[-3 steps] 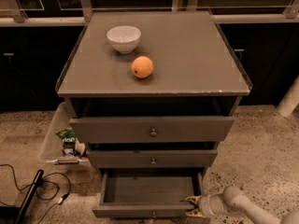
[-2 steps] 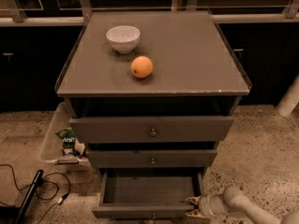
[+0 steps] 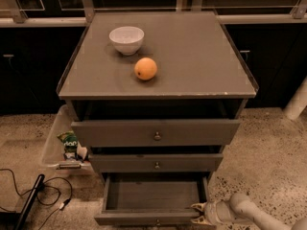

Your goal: Open bottom drawer

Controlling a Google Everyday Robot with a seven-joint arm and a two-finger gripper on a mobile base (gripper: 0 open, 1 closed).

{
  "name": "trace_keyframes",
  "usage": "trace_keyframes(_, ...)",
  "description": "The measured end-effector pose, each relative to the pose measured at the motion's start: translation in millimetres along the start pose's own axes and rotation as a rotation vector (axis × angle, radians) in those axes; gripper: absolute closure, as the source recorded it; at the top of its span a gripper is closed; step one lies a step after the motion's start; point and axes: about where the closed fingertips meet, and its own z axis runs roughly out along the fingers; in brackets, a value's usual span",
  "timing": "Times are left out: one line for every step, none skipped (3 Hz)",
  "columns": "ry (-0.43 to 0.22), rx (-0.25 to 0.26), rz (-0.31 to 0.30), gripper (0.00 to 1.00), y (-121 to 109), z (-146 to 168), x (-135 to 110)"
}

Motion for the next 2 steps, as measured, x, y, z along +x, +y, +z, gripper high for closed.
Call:
trace_keyframes(0.000,0.000,0.000,0.57,0.0,0.0,0.0)
trace_keyframes(0.000,0.000,0.000,0.34,0.0,0.1,0.0)
